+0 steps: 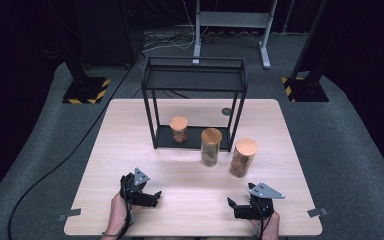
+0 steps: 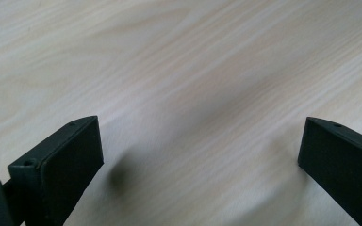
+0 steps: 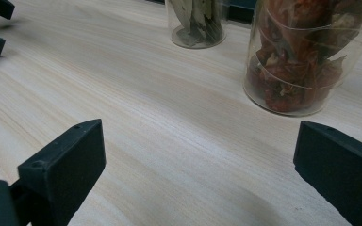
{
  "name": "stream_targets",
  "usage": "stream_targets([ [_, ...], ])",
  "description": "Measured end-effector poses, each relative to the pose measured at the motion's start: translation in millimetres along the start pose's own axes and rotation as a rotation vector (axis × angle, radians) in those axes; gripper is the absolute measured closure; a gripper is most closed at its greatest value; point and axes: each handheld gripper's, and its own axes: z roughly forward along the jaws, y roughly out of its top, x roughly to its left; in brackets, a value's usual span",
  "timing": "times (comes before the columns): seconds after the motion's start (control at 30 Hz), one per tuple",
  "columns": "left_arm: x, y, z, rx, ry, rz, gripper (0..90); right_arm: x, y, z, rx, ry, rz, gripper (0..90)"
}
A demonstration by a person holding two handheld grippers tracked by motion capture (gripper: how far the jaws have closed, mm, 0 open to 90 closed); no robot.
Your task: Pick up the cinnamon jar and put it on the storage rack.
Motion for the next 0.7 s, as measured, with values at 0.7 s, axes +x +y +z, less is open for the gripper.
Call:
stream_targets([
  [0.7,8.3,-23.0,-13.7,-0.030,-0.014,-0.070,0.0,-0.1,0.5,1.1,0.010,-0.010,0.001,2.2],
])
